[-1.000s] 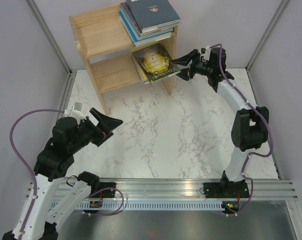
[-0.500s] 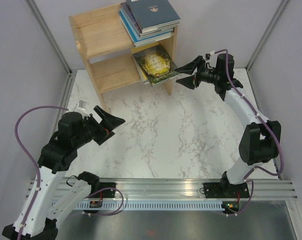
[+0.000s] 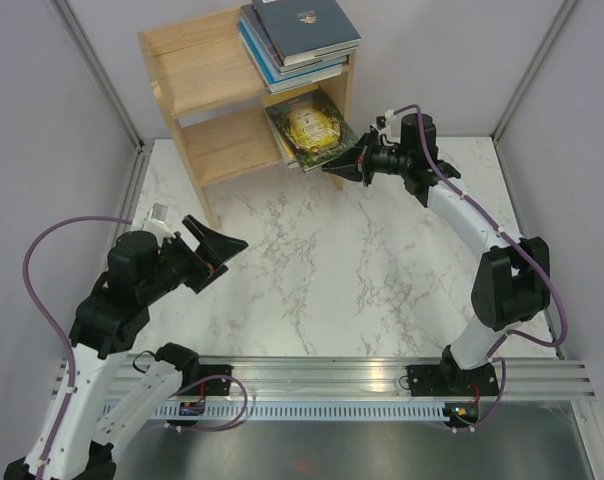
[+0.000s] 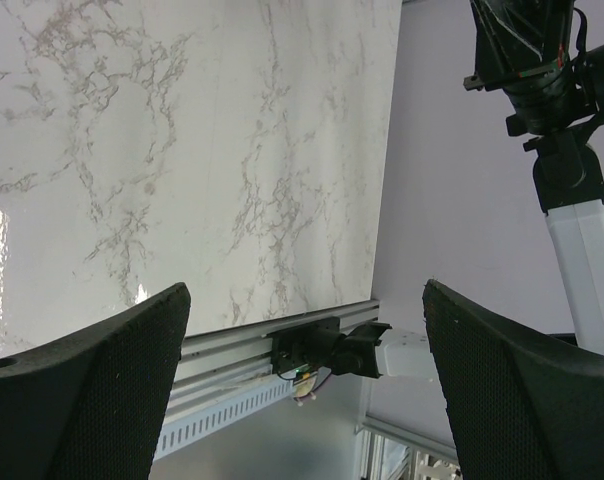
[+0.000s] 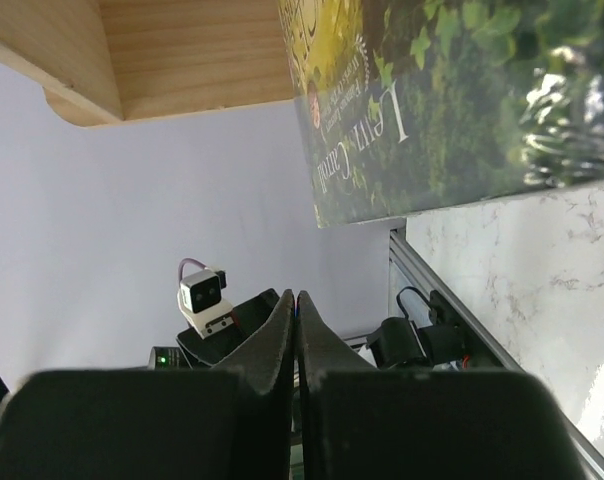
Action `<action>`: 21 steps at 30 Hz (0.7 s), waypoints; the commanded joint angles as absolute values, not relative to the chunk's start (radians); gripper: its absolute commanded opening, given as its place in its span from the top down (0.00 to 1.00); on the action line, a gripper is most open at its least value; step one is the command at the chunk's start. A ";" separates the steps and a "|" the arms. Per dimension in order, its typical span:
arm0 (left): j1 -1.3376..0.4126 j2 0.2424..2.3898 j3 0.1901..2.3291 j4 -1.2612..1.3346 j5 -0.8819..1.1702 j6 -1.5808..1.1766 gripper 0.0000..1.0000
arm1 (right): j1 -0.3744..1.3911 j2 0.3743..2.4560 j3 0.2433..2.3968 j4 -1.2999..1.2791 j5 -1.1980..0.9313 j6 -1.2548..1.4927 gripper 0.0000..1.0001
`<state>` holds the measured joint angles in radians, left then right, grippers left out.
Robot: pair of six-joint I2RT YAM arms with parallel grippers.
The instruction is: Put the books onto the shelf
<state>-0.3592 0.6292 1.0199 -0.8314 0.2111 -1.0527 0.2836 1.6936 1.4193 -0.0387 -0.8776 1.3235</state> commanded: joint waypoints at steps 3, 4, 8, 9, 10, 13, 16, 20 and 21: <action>-0.353 0.606 1.017 -0.833 0.190 -1.037 0.00 | 0.287 1.698 1.442 -0.029 -0.870 1.321 1.00; -0.353 0.606 1.016 -0.831 0.189 -1.037 0.00 | 0.285 1.697 1.437 -0.029 -0.873 1.319 1.00; -0.353 0.600 1.017 -0.836 0.178 -1.035 0.00 | 0.296 1.695 1.416 -0.032 -0.874 1.299 1.00; -0.353 0.600 1.019 -0.836 0.176 -1.034 0.00 | 0.298 1.697 1.408 -0.044 -0.873 1.280 1.00; -0.353 0.601 1.020 -0.838 0.172 -1.032 0.00 | 0.301 1.700 1.404 -0.049 -0.873 1.272 1.00; -0.353 0.606 1.025 -0.838 0.169 -1.029 0.00 | 0.305 1.703 1.381 -0.054 -0.868 1.259 1.00; -0.354 0.617 1.025 -0.839 0.166 -1.028 0.00 | 0.308 1.719 1.381 -0.052 -0.864 1.262 1.00; -0.353 0.638 1.031 -0.836 0.166 -1.020 0.00 | 0.313 1.762 1.434 -0.054 -0.865 1.267 1.00; -0.353 0.644 1.037 -0.835 0.164 -1.019 0.00 | 0.311 1.772 1.457 -0.055 -0.865 1.269 1.00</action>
